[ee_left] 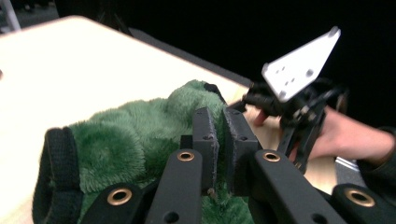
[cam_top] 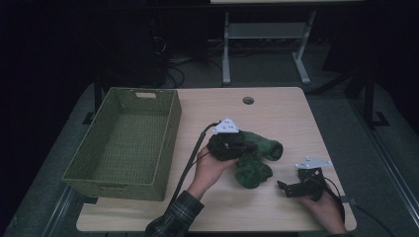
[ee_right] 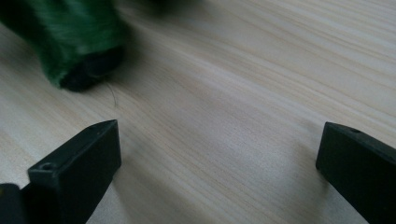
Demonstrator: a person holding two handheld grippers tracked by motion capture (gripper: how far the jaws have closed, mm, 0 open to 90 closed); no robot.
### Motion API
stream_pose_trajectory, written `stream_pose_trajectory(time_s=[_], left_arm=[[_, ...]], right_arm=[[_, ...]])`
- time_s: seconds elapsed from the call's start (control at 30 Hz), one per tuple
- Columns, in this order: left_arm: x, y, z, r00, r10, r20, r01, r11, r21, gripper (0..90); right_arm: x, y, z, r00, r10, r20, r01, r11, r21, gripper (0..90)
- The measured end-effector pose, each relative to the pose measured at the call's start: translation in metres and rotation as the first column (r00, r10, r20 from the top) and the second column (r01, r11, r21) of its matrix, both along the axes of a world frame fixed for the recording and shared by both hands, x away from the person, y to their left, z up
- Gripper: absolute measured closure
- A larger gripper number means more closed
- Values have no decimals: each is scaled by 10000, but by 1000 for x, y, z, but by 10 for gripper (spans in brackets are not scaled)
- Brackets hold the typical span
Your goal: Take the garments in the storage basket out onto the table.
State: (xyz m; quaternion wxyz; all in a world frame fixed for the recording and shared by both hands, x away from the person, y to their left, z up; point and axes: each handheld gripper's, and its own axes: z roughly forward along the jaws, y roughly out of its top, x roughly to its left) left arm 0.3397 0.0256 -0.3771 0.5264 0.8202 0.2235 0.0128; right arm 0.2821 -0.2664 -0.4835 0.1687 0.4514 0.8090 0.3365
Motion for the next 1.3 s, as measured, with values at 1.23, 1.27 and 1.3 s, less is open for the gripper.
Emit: stream_pose_trajectory(time_s=[1.23, 1.27, 1.3], left_arm=[[-2, 19, -51, 9985, 548, 34, -546, 9847, 1655, 568], [-6, 20, -48, 9988, 482, 74, -487, 9857, 1614, 560], [-13, 21, -42, 9992, 379, 82, -387, 9871, 1555, 556]], right_arm=[[0, 0, 0, 10000, -1, 7, 1, 10000, -22, 0], [0, 0, 0, 10000, -11, -2, 11, 10000, -2, 0], [0, 0, 0, 10000, -6, 1, 6, 10000, -18, 0]])
